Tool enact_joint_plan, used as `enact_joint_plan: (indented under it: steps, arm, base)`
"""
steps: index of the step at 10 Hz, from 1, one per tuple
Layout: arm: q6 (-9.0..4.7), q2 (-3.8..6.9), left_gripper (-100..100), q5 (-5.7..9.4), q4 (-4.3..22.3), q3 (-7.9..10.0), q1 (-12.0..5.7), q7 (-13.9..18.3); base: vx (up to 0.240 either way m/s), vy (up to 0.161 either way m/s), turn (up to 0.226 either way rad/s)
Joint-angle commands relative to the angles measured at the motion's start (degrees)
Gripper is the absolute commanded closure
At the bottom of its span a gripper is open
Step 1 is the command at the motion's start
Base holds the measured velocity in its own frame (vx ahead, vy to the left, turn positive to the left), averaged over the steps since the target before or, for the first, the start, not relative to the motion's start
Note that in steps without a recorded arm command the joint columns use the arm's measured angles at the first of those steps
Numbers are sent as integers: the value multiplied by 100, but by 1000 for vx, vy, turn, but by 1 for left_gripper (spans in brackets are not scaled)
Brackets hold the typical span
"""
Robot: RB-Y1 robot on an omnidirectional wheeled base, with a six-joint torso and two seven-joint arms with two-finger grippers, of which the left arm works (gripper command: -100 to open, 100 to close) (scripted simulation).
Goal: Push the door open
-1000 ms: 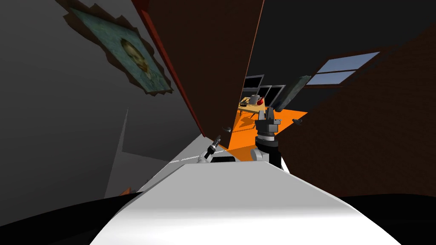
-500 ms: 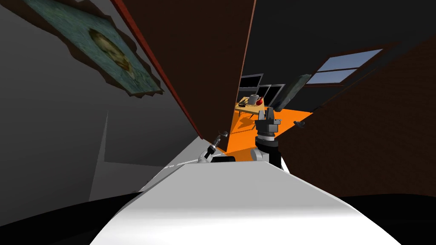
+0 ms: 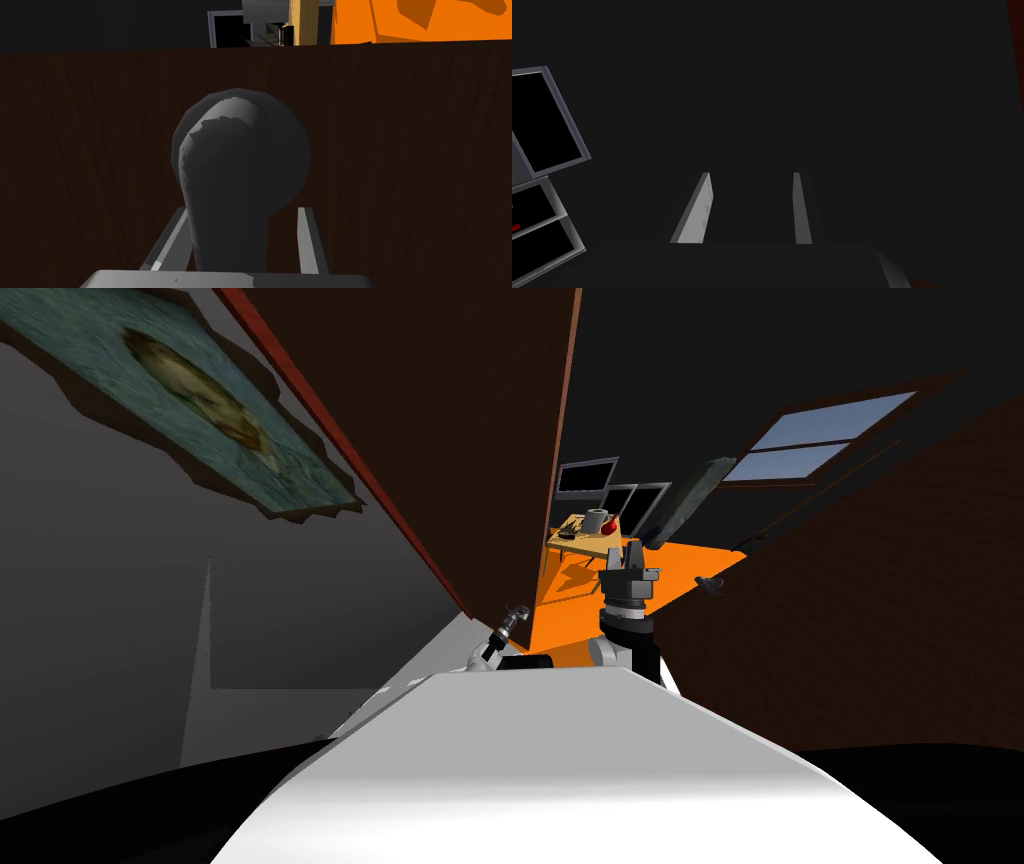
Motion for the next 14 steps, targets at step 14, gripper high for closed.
enact_joint_plan:
  steps: [14]
  arm:
    - [58,240,100,269,37,500,-14,-243]
  base:
    - [74,-81,27]
